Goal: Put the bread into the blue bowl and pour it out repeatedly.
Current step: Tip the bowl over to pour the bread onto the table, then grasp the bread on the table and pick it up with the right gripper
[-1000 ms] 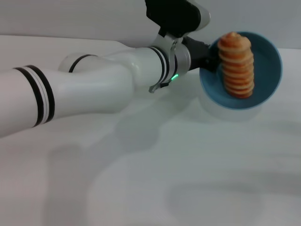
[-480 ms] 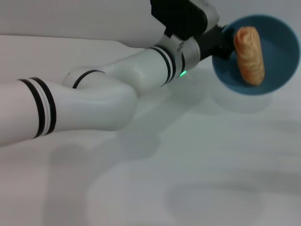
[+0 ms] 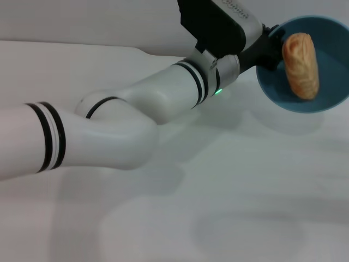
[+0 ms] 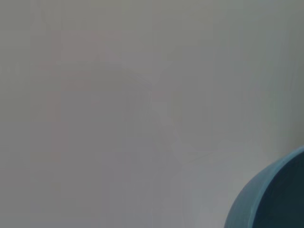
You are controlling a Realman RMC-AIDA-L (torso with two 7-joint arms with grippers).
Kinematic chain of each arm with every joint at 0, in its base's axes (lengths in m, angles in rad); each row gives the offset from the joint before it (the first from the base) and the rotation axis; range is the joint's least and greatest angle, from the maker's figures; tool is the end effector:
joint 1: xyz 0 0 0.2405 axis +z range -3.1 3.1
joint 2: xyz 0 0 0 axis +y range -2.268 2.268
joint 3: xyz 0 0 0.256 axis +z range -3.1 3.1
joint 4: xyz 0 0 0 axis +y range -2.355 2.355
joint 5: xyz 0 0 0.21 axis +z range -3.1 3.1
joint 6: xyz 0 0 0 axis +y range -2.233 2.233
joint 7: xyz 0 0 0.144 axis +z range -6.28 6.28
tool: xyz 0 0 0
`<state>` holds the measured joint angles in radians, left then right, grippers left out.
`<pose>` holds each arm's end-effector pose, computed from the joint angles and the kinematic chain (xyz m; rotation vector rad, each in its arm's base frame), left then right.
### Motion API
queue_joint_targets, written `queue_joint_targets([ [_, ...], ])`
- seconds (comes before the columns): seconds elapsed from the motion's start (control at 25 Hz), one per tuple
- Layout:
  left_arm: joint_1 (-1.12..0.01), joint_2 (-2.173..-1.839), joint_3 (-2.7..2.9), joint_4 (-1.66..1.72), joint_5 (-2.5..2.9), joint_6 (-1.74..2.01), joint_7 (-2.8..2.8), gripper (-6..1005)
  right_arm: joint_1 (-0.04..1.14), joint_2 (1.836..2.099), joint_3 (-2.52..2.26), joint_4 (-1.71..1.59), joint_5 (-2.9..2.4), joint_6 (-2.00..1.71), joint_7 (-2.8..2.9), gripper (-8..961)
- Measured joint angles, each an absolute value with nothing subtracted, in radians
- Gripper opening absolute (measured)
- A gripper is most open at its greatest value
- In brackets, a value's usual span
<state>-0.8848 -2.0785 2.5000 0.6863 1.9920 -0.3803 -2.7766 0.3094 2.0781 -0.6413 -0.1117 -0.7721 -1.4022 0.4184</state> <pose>-0.0934 0.3975 -0.1453 -2.2825 -0.2671 -0.5480 0.3698 0.2814 0.0459 -1.4269 0.5312 0.8188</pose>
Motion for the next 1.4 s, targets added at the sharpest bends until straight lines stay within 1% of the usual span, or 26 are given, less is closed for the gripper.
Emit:
queue_joint_targets([
  [0.24, -0.870, -2.078, 2.516, 0.687, 1.991, -0.461, -2.773, -1, 0.318, 2.079, -0.641, -0.103, -0.767, -1.402, 0.416, 473],
  [0.6, -0.892, -2.079, 2.493, 0.689, 1.991, -0.447, -2.777, 0, 0.321, 2.078, -0.635, -0.092, -0.766, -1.402, 0.419, 481],
  [0.72, -0.883, -2.078, 2.433, 0.708, 1.987, -0.384, -2.787, 0, 0.322, 2.076, -0.631, -0.078, -0.766, -1.391, 0.444, 483],
  [0.84, -0.890, -2.074, 2.297, 0.710, 1.985, -0.214, -2.790, -1, 0.327, 2.073, -0.646, -0.078, -0.797, -1.359, 0.521, 485],
  [1.12, -0.944, -2.063, 2.066, 0.643, 1.994, 0.048, -2.779, -1, 0.342, 2.068, -0.673, -0.211, -1.171, -1.305, 0.846, 491],
  [1.4, -0.951, -2.061, 1.982, 0.602, 2.031, 0.104, -2.778, 0, 0.447, 2.067, -0.749, -0.348, -1.653, -1.240, 1.465, 497],
])
